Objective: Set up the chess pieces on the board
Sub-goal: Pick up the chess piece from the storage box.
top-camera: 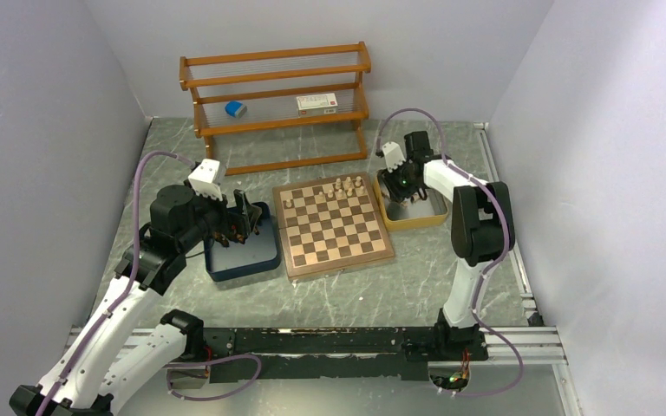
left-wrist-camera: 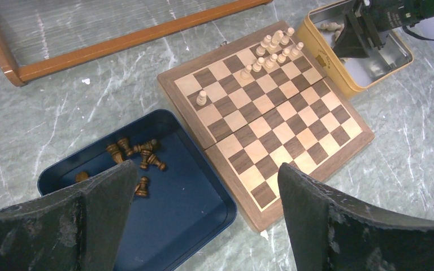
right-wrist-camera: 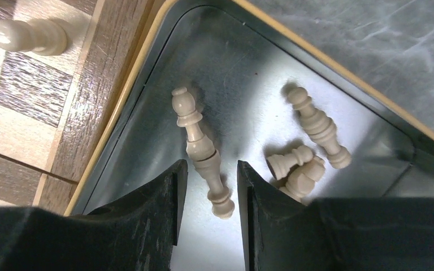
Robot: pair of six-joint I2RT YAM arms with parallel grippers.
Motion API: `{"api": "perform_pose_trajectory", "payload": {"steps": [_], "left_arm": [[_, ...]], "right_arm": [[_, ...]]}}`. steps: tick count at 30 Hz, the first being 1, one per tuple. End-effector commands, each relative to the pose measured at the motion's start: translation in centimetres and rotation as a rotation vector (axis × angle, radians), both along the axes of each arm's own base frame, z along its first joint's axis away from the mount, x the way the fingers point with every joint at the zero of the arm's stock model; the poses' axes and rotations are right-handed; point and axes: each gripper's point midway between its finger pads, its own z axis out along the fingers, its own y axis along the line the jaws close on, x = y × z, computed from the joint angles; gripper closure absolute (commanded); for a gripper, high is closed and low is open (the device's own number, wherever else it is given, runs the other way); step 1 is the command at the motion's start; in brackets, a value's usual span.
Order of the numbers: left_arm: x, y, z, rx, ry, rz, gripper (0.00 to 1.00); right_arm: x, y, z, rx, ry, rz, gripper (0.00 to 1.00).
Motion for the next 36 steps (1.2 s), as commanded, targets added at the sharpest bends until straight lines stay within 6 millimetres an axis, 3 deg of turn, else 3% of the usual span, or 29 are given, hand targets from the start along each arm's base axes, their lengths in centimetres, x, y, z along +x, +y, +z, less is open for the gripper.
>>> {"api": "perform_pose_trajectory", "payload": {"steps": [1, 7, 12, 19, 24, 30, 36], "left_arm": [[-0.1, -0.2, 0.7, -0.007, -0.02, -0.012, 0.01], [-0.2, -0.1, 0.9, -0.011, -0.031, -0.008, 0.01], [-0.1, -0.1, 0.9, -0.01, -0.028, -0.007, 0.01], [-0.1, -0.1, 0.8, -0.012, -0.026, -0.007, 0.01], [-0.1, -0.6, 0.8, -0.023, -0.03, -0.026, 0.01], [0.8, 0.1, 0.6, 0.004, 0.009, 0.034, 0.01], [0.4, -1.6, 0.7, -0.077, 0.047, -0.028, 0.01]], "right_arm": [[0.3, 0.4, -0.6, -0.003, 0.016, 0.02, 0.59], [0.4, -0.5, -1.4, -0.051, 0.026, -0.002, 0.64], [0.5, -0.5, -0.9, -0.052, 0.013, -0.006, 0.74], [1.5, 0.0, 1.4, -0.025, -0.062, -0.049, 0.9], [1.7, 0.1, 3.0, -0.035, -0.1, -0.078, 0.95], [1.8, 0.3, 5.5, -0.029, -0.144, -0.139, 0.97], [1.1, 1.7, 7.0, -0.072, -0.182, -0.142, 0.98]]}}
